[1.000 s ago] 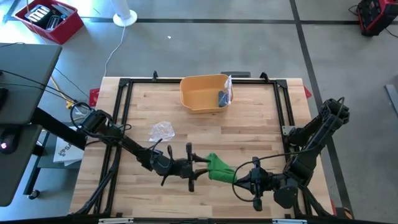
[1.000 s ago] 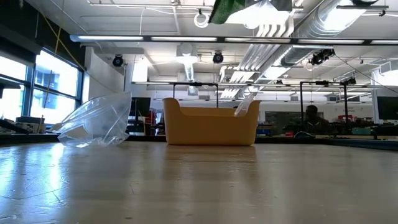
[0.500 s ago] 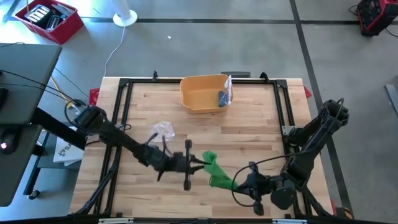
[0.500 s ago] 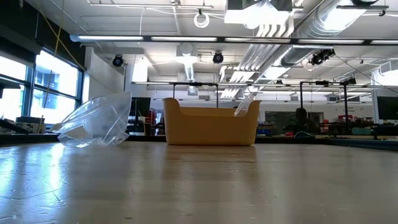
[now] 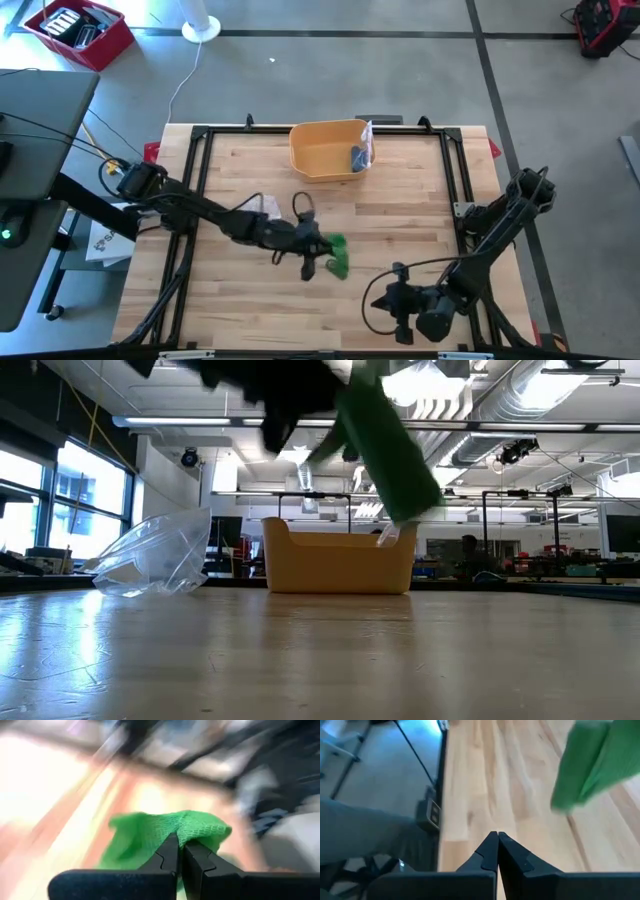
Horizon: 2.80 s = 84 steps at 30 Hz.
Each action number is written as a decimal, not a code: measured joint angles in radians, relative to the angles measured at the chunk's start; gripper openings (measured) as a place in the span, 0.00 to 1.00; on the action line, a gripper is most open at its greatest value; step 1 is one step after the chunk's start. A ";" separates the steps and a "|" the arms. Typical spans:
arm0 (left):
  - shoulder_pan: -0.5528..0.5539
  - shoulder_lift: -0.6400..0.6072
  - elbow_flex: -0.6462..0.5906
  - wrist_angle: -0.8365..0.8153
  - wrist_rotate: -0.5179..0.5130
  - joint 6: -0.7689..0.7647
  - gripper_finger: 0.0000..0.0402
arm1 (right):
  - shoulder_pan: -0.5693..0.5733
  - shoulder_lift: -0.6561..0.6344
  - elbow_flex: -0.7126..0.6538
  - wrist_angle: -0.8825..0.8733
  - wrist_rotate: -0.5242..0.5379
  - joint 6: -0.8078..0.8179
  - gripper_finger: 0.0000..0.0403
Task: Roll bandage
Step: Roll the green bandage
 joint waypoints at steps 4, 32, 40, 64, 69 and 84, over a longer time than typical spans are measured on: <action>0.005 0.014 -0.005 -0.178 -0.056 -0.187 0.00 | 0.000 0.001 0.000 -0.054 0.019 0.055 0.00; -0.025 0.062 -0.006 -0.150 -0.061 -0.249 0.00 | -0.062 0.192 -0.394 0.871 0.206 -0.432 0.54; -0.067 0.115 -0.006 -0.022 -0.080 -0.300 0.00 | -0.097 0.307 -0.321 0.863 0.243 -0.456 0.57; -0.081 0.120 -0.006 0.088 -0.113 -0.278 0.00 | -0.163 0.315 -0.244 0.701 0.314 -0.455 0.57; -0.091 0.120 -0.006 0.121 -0.145 -0.262 0.00 | -0.192 0.315 -0.244 0.707 0.312 -0.455 0.57; -0.114 0.130 -0.006 0.242 -0.170 -0.220 0.00 | -0.247 0.314 -0.244 0.811 0.332 -0.482 0.50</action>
